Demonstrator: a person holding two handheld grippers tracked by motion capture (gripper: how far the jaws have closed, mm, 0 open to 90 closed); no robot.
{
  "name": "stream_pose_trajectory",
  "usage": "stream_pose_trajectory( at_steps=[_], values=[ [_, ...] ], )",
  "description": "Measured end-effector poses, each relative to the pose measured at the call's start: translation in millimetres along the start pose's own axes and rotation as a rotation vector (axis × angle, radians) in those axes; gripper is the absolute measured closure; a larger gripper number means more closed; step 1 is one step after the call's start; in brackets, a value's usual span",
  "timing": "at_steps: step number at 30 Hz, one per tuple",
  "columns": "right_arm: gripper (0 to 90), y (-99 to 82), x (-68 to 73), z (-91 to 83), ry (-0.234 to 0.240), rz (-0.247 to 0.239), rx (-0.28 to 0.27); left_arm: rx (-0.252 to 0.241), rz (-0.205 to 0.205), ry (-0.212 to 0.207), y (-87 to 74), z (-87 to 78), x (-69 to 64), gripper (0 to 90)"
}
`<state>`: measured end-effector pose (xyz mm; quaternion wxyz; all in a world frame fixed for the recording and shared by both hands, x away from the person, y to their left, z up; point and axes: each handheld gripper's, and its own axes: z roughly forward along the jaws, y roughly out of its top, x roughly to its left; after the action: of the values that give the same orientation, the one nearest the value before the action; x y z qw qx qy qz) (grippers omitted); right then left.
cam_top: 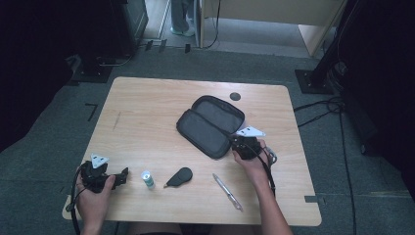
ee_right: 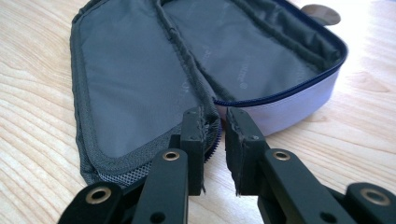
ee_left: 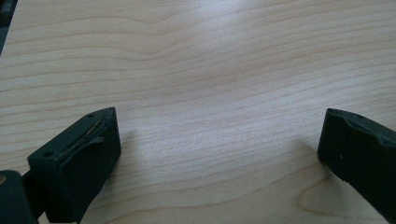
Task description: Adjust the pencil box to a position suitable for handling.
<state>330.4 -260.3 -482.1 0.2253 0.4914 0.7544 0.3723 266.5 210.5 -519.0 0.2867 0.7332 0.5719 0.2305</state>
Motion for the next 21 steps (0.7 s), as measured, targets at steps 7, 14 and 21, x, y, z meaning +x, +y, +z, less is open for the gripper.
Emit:
stream_pose_trajectory(
  at_steps=[7,14,21],
  values=[
    [88.8,0.3,2.6,5.5,0.004,0.010,0.029,0.000,0.000,0.000,0.0,0.0,0.0,0.0],
    [90.0,7.0,7.2,4.1,0.018,0.059,0.030,0.000,0.000,0.000,0.0,0.0,0.0,0.0],
    [90.0,15.3,18.4,4.4,0.016,0.084,0.027,-0.001,0.000,0.000,0.0,0.1,0.0,0.0]
  ],
)
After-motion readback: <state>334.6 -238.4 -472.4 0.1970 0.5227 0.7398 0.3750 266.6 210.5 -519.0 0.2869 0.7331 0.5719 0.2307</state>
